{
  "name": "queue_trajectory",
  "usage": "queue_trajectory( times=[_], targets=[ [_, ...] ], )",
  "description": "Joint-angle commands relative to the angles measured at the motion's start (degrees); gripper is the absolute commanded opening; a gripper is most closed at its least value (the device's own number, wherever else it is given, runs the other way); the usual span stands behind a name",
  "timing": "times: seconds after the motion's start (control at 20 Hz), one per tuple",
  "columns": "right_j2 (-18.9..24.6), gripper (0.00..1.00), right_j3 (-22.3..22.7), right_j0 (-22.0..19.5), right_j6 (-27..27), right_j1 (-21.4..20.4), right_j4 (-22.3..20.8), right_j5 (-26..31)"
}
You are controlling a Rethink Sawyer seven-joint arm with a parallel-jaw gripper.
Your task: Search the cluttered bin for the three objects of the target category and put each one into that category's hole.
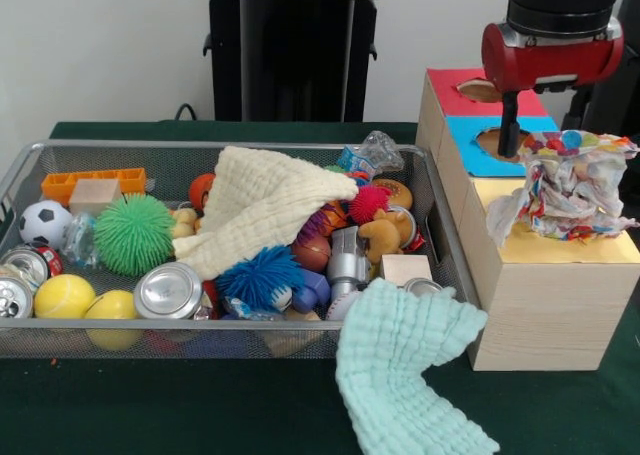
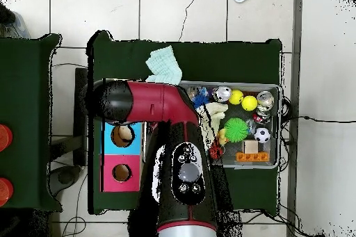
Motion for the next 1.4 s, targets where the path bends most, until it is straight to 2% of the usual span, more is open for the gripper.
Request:
queue_trajectory(
  times=[0.05,0.4,0.95,1.4],
  targets=[
    [4.59,1.0,5.03,-1.0,7.23,1.55,1.76,0.06],
    [4.18,1.0,4.6,-0.83,7.04,0.91,1.54,1.92],
    [4.26,1.0,3.09,-0.01,7.3,-4.69,3.37,13.35],
    [3.58,1.0,2.47,0.38,7.72,-4.88,3.25,12.75]
  ],
)
